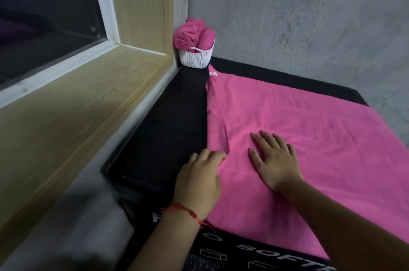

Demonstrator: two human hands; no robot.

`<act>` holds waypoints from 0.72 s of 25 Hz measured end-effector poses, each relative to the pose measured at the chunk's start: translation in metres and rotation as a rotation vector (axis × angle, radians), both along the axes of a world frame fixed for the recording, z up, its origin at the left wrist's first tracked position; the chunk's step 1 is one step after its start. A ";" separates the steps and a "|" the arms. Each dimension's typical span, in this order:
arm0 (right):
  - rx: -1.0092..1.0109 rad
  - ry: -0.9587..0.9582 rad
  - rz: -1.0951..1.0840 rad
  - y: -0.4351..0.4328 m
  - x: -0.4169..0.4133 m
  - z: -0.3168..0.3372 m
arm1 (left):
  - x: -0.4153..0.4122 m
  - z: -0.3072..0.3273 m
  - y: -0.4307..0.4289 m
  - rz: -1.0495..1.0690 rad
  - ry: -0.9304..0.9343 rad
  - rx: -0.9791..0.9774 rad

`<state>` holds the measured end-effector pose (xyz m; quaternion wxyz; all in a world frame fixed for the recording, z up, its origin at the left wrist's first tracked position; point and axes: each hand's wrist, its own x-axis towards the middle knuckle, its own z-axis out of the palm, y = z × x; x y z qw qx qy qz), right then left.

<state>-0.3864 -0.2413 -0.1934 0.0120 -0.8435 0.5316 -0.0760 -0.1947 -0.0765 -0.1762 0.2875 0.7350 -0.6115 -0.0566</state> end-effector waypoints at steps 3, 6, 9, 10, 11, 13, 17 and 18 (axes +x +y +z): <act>-0.009 0.003 -0.001 0.001 0.001 -0.002 | -0.015 -0.002 -0.004 -0.024 -0.049 0.026; -0.026 0.013 -0.005 0.000 0.001 -0.002 | -0.011 0.003 -0.002 -0.008 -0.008 0.089; -0.013 0.010 -0.004 -0.002 0.002 0.000 | -0.001 0.008 0.004 -0.023 0.050 0.083; -0.005 0.005 -0.009 -0.003 0.002 0.001 | 0.002 0.010 0.008 -0.016 0.083 0.062; 0.003 0.005 -0.015 -0.001 0.001 0.001 | 0.004 0.013 0.012 -0.004 0.123 0.041; 0.018 0.043 -0.027 0.005 0.003 0.005 | 0.013 0.017 0.020 0.039 0.225 0.034; 0.099 0.183 -0.013 -0.017 0.018 0.031 | 0.049 0.014 0.027 0.167 0.504 0.135; 0.117 0.183 0.014 -0.032 0.030 0.046 | 0.060 0.013 0.028 0.187 0.569 0.176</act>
